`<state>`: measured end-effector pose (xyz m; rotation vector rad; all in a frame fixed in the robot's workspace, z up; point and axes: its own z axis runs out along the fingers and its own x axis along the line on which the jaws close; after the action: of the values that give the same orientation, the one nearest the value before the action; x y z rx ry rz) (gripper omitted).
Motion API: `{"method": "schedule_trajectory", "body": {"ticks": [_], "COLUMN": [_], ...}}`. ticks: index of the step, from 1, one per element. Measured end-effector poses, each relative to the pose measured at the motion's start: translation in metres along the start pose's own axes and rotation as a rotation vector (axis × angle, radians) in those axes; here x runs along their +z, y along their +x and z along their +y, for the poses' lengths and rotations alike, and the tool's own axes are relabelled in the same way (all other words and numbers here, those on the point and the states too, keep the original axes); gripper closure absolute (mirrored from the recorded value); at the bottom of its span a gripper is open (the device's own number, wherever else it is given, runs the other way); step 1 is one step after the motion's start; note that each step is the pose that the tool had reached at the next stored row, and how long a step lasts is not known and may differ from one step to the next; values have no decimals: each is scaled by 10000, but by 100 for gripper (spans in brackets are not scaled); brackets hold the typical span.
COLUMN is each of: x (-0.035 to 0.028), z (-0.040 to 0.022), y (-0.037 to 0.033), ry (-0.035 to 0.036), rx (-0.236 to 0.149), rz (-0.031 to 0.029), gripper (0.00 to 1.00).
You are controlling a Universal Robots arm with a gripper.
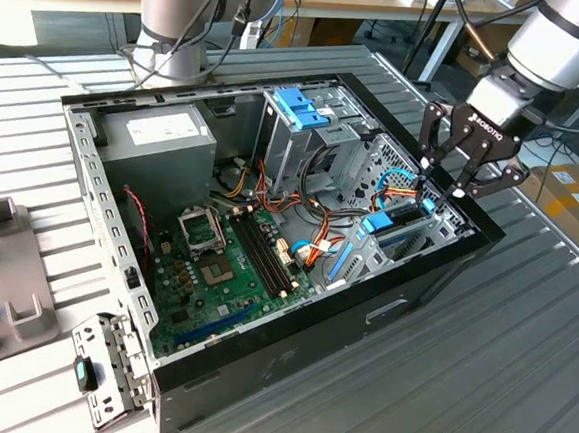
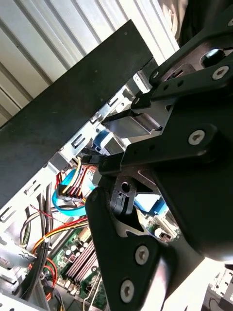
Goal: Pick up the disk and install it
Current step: 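Insert the disk into the insertion slot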
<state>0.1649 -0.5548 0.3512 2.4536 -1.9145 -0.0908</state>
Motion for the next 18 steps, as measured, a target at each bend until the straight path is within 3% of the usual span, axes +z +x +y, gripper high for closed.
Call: {"method": "schedule_trajectory", "body": {"ticks": [2, 8, 16, 17, 18], "x": [20, 81, 84, 83, 90], "z": [-6, 5, 5, 5, 14], "y": [-21, -34, -33, -33, -46], "ry": [-16, -24, -24, -24, -23], "rx": [-26, -80, -81, -81, -80], "rz": [65, 90, 89, 92, 85], "gripper": [58, 58, 58, 65, 89]}}
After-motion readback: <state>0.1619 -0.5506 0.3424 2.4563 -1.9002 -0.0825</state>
